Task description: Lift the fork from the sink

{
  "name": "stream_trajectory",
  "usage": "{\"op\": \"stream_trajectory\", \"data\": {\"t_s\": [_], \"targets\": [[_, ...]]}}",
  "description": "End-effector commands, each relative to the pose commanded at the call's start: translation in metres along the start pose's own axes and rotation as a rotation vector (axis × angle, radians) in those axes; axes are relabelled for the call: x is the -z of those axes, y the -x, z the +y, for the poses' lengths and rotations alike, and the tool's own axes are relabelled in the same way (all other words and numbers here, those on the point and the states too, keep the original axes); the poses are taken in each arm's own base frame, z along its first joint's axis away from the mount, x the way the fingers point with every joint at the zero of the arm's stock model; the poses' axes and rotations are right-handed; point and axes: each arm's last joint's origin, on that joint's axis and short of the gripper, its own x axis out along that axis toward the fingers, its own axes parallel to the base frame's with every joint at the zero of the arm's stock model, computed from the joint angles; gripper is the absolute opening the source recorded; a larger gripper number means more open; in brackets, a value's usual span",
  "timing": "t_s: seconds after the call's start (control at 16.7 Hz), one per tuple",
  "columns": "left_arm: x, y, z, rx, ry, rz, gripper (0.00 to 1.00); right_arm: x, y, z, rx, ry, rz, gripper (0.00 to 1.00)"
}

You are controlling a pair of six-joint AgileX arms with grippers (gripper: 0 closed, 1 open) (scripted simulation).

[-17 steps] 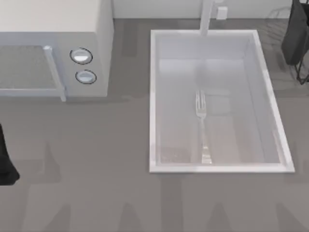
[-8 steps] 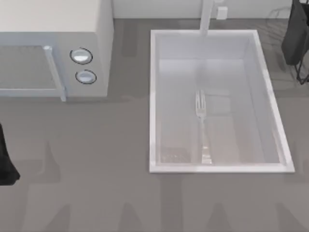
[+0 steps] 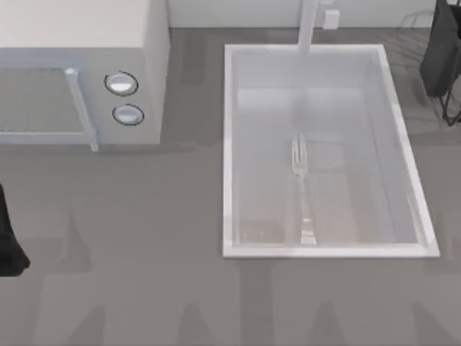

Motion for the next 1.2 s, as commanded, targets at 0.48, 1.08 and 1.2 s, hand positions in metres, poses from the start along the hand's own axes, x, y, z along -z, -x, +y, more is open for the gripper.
{"op": "stream_trajectory", "data": {"t_s": [0.48,1.08,1.2], "targets": [[0.000,0.000,0.000,0.000,0.000,0.000,1.00,-0.033,-0.005,0.004,-0.028,-0.032,0.124,1.00],[0.000,0.000,0.000,0.000,0.000,0.000,1.00,-0.150,-0.110,0.043,-0.109,-0.137,0.671,1.00],[0.000,0.000,0.000,0.000,0.000,0.000,1.00,-0.159,-0.151,0.061,-0.111,-0.143,0.809,1.00]]}}
